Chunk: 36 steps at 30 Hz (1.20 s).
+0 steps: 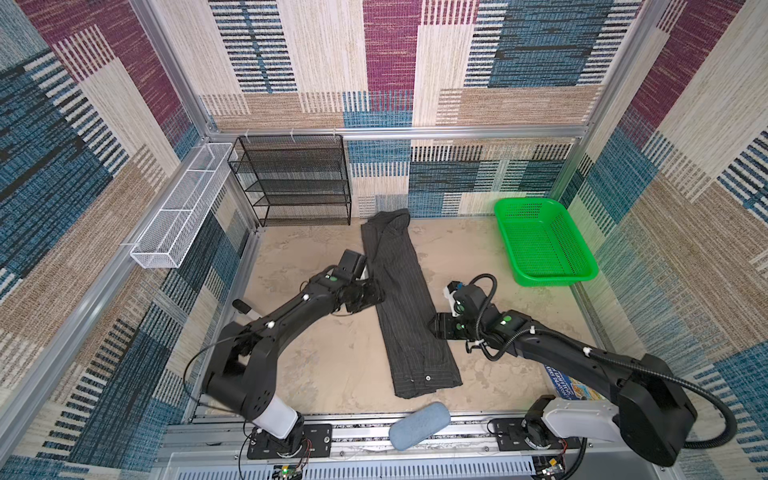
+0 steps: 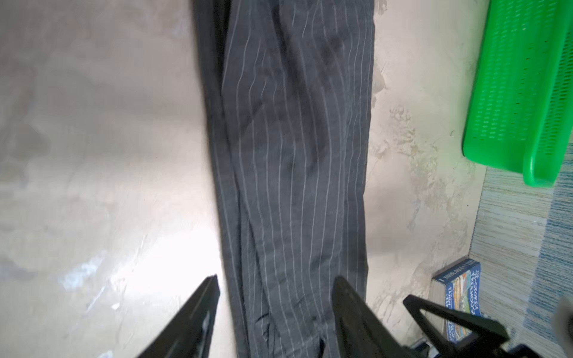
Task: Fold and stack the long sleeve shirts
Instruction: 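Grasp the strip's near end with both grippers and lift it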
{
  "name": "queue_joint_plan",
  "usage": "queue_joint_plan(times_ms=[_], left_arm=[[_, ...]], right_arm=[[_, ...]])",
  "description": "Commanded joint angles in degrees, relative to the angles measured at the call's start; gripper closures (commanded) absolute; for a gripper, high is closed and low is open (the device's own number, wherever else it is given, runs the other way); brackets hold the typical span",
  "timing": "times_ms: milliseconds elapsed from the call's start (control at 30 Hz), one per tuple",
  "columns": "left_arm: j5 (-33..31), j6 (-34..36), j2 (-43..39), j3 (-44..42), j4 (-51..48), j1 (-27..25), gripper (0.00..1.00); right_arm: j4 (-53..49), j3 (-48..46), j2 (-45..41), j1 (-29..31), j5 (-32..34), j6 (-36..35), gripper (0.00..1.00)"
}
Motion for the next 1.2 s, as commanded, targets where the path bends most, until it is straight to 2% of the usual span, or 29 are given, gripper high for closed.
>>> queue_joint_plan(times_ms=[0,133,233,467,733,967,1167], left_arm=[[0.4,-6.6,-10.0,-9.9,1.2,-2.0,0.31],[1.0,-10.9,-20.3,-19.7,3.6,-6.2,0.25],[1.8,-14.3,-22.9,-25.7,9.6,-9.2,0.18],[2.0,-18.0,-16.4,-30.1,20.1,-17.0,0.17],[1.6,-22.9,-11.7,-33.8,29.1,-22.0,0.21],[0.2,-26.0,-12.1,-35.5,30.8,-26.2,0.25],[0.3,-27.5,-11.5,-37.2,32.8,-27.3,0.28]], right_arm=[[-1.1,-3.6,-4.6,-1.9,-6.5,1.5,0.26],[1.3,-9.8,-7.6,-3.0,-11.8,3.8,0.2],[4.0,-13.9,-7.2,-3.1,-14.1,5.4,0.2],[7.3,-20.4,-10.8,-3.1,-15.9,9.1,0.2],[8.4,-24.9,-14.9,-3.1,-18.1,12.5,0.26],[9.0,-27.8,-17.9,-3.1,-21.7,13.7,0.32],[12.6,-28.0,-16.8,-3.1,-23.6,13.2,0.34]])
